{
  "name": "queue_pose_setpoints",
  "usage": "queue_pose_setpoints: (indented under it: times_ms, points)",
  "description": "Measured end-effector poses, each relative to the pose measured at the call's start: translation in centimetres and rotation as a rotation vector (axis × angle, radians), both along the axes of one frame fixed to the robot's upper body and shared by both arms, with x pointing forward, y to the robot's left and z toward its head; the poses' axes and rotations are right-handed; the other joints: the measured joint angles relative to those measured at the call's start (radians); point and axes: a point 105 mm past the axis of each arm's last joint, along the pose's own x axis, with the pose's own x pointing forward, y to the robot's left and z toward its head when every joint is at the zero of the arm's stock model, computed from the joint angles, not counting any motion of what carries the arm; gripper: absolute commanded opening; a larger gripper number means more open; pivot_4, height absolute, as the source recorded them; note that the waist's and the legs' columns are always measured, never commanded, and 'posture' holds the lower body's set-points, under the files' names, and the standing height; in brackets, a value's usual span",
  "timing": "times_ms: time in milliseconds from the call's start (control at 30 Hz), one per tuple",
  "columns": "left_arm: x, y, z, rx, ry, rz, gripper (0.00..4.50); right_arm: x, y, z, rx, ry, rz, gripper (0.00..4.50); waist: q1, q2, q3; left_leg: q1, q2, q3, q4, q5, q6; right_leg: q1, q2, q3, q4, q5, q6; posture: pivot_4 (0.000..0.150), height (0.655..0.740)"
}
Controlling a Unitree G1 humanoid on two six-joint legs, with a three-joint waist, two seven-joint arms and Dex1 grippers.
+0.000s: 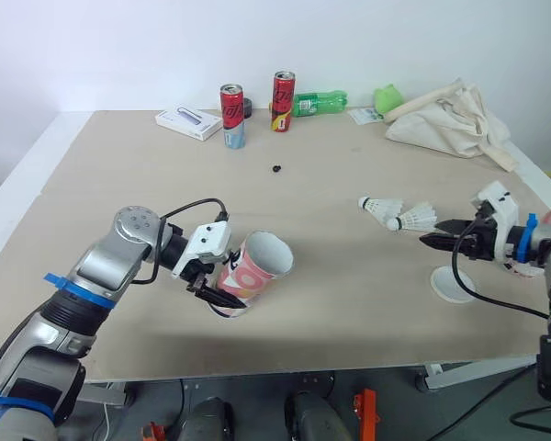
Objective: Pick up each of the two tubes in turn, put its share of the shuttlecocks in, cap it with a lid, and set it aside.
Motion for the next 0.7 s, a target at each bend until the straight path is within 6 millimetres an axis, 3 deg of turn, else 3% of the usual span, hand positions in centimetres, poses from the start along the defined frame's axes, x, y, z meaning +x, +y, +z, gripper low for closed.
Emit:
queue_pose_setpoints:
  times_ms: [433,700]
  points:
    - [-0.3,0.0,0.0,0.001,0.004,-0.002,3.22,1.0,-1.5,0.4,-0.054,-0.054,-0.115,2.95,0.000,0.000,0.000,0.002,0.000,0.004,-0.001,-0.001,0.001,0.000,0.000,0.005,0.000,0.000,0.001,0.150,0.7324]
    - [-0.3,0.0,0.0,0.001,0.010,0.004,3.22,1.8,-0.6,-0.9,-0.034,-0.037,-0.130,2.95,-0.002,0.000,0.000,0.003,0.000,0.005,-0.001,-0.001,0.001,0.000,0.000,0.007,0.000,0.000,0.001,0.150,0.7324]
